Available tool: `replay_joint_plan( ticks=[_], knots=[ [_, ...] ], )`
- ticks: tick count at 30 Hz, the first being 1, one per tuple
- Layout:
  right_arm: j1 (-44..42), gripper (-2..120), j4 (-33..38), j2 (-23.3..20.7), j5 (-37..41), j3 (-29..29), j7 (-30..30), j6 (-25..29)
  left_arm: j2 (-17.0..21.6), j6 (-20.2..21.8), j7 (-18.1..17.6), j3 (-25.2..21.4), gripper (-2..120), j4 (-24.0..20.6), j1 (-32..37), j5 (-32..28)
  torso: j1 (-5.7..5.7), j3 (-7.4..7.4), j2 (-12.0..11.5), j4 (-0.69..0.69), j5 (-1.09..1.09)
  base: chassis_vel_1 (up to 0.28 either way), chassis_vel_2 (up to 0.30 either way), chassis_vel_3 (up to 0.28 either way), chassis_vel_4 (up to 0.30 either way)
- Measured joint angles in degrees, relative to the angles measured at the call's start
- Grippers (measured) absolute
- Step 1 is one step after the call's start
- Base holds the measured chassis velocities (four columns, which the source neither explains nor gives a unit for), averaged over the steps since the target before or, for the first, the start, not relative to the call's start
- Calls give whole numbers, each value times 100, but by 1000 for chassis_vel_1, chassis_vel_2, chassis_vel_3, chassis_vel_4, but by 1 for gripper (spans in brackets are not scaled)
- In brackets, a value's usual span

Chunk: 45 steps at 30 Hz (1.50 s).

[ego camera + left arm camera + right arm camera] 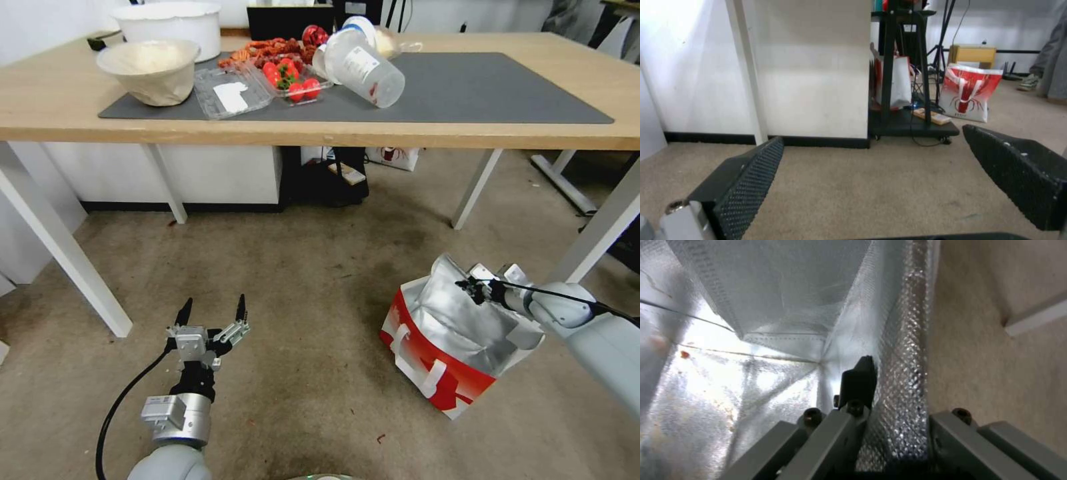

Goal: Pick up the food delivery bag from the floor and place it on the table.

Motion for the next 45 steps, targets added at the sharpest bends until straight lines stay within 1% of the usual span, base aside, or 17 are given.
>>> replay_joint_plan(
  ticks=[5, 7, 8, 10, 12, 13, 15, 16, 17, 19, 21, 23, 28, 30, 39, 42, 45],
  knots=[
    [-205, 0, 208, -115, 258, 181, -267, 214, 8, 3, -12, -2, 100, -14, -10, -3, 0, 0, 0, -1, 0, 0, 0, 0, 0],
    [-412, 0, 433, -247, 545, 390, -705, 352, 9, 12, -14, 4, 100, -15, -11, -5, 0, 0, 0, -1, 0, 0, 0, 0, 0],
    [-412, 0, 433, -247, 545, 390, -705, 352, 9, 12, -14, 4, 100, -15, -11, -5, 0, 0, 0, -1, 0, 0, 0, 0, 0],
    [-550, 0, 599, -350, 767, 561, -1173, 486, 9, 27, -16, 11, 100, -15, -14, -10, 0, 0, 0, -2, 1, 0, 0, 0, 0],
    [-682, 0, 834, -507, 1052, 823, -1917, 614, 11, 44, -22, 11, 100, -17, -27, -27, 0, 0, 0, -2, -1, 0, 0, 0, 0],
    [-682, 0, 834, -507, 1052, 823, -1917, 614, 11, 44, -22, 11, 100, -17, -27, -27, 0, 0, 0, -2, -1, 0, 0, 0, 0],
    [-751, 0, 1031, -608, 1272, 971, -2280, 627, 12, 73, -23, 4, 100, -58, -29, -62, 0, 0, 0, -1, 1, 0, 0, 0, 0],
    [-751, 0, 1031, -608, 1272, 971, -2280, 627, 12, 73, -23, 4, 100, -58, -29, -62, 0, 0, 0, -1, 1, 0, 0, 0, 0],
    [-801, 0, 1208, -708, 1516, 1048, -2462, 628, 10, 110, -30, 0, 100, -95, -37, -91, 0, 0, 0, 0, 0, 0, 0, 0, 0],
    [-902, 0, 1529, -851, 1893, 1138, -2561, 563, 5, 161, -69, 1, 100, -134, -49, -112, 0, 0, 0, -1, 0, 0, 0, 0, 0],
    [-938, 0, 1631, -885, 1993, 1169, -2574, 532, 4, 178, -76, 4, 100, -147, -51, -117, 0, 0, 0, -1, 0, 0, 0, 0, 0],
    [-1079, 0, 1939, -964, 2272, 1285, -2568, 410, 4, 206, -83, 8, 100, -164, -45, -136, 0, 0, 0, 0, 0, 0, 0, 0, 0],
    [-1302, 0, 2280, -1045, 2667, 1451, -2525, 296, 4, 216, -83, 8, 100, -183, -23, -141, 0, 0, 0, -1, 0, 0, 0, 0, 0],
    [-1404, 0, 2433, -1089, 2989, 1534, -2525, 234, -5, 228, -91, 0, 100, -221, 1, -142, 0, 0, 0, -1, 1, 0, 0, 0, 0],
    [-1437, 0, 2562, -1174, 3736, 1670, -2754, 34, -14, 237, -108, -75, 100, -230, 13, -161, 0, 0, 0, -1, 0, 0, 0, 0, 0],
    [-1475, 0, 2581, -1167, 3850, 1711, -2790, -3, -15, 245, -105, -96, 100, -230, 13, -164, 0, 0, 0, 0, -1, 0, 0, 0, 0],
    [-1552, 0, 2582, -1128, 3931, 1738, -3017, -82, -15, 249, -77, -118, 100, -206, 12, -168, 0, 0, 0, -1, 0, 0, 0, 0, 0]
  ],
)
